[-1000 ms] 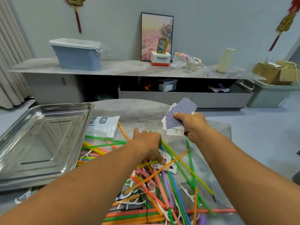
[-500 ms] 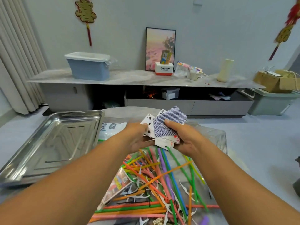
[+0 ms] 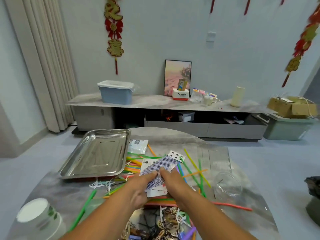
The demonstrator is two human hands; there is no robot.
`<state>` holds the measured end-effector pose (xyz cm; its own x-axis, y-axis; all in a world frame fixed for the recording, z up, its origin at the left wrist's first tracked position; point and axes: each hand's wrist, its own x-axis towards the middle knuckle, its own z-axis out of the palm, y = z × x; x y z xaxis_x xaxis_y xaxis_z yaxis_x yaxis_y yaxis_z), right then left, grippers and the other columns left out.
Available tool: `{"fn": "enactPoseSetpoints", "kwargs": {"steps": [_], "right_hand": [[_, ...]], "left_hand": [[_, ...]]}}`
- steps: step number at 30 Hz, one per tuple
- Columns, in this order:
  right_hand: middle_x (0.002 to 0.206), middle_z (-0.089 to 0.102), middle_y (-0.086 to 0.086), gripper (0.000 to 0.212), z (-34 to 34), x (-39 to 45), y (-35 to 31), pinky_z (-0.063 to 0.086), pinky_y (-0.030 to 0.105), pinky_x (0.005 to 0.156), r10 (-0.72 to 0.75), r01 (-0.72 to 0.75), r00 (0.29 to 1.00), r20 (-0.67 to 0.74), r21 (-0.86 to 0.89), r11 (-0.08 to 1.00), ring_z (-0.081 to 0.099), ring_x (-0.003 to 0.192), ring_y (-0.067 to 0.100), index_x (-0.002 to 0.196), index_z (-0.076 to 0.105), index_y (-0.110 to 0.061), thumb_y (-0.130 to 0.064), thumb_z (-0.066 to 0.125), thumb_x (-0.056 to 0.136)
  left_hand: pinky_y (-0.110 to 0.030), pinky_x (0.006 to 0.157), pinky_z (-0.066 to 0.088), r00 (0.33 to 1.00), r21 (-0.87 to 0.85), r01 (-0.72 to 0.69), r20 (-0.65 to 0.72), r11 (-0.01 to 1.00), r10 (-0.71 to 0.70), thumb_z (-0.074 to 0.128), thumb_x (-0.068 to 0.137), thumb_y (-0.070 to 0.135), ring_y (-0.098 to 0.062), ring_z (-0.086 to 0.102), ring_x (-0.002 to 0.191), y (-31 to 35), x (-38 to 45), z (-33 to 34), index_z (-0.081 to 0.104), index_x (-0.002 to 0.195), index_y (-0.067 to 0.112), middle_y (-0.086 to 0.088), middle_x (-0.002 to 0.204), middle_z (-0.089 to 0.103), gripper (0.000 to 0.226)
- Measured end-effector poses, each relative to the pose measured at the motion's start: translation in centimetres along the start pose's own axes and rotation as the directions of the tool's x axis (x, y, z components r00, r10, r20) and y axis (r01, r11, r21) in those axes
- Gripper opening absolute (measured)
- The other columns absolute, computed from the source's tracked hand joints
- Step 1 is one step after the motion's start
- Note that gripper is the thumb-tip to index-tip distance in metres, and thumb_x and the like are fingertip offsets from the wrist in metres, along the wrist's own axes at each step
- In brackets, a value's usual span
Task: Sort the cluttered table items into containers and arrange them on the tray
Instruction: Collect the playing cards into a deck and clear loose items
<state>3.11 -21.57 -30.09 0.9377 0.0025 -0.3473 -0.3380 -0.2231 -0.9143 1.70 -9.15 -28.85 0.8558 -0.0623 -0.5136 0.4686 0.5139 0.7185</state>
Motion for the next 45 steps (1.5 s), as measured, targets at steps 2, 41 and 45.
{"fn": "enactPoseSetpoints", "kwargs": {"steps": [2,41,45], "right_hand": [[0.146,0.041,-0.009,0.061,0.3,-1.1,0.0,0.039,0.036,0.106,-0.003,0.003,0.998,0.064,-0.005,1.0,0.047,0.122,0.012,0.156,0.033,-0.018,-0.05,0.041,0.105],[0.077,0.066,0.01,0.022,1.0,10.7,-4.9,0.05,0.032,0.054,-0.036,0.102,0.99,-0.139,0.509,0.854,0.06,0.067,0.02,0.098,0.063,-0.004,-0.02,0.051,0.105],[0.104,0.071,0.028,0.019,3.1,4.7,-4.4,0.058,0.049,0.08,-0.085,0.081,0.996,-0.011,0.446,0.891,0.071,0.086,0.035,0.109,0.064,0.007,-0.007,0.055,0.101]], "left_hand": [[-0.048,0.048,0.059,0.997,-0.023,-0.035,-0.076,0.999,0.034,0.062,0.094,-0.006,-0.041,0.073,0.077,0.3,-0.8,-0.4,0.062,0.123,-0.004,-0.03,0.104,0.072,0.029],[-0.04,0.063,0.061,0.906,-0.186,-0.344,-0.324,0.921,0.273,0.048,0.092,-0.016,-0.029,0.07,0.081,3.4,5.5,-0.6,0.06,0.105,0.016,-0.014,0.104,0.071,0.036],[-0.045,0.074,0.062,0.935,-0.136,-0.307,-0.228,0.942,0.272,0.047,0.094,-0.009,-0.037,0.071,0.092,3.5,1.2,0.9,0.054,0.124,0.006,-0.023,0.11,0.069,0.035]]}}
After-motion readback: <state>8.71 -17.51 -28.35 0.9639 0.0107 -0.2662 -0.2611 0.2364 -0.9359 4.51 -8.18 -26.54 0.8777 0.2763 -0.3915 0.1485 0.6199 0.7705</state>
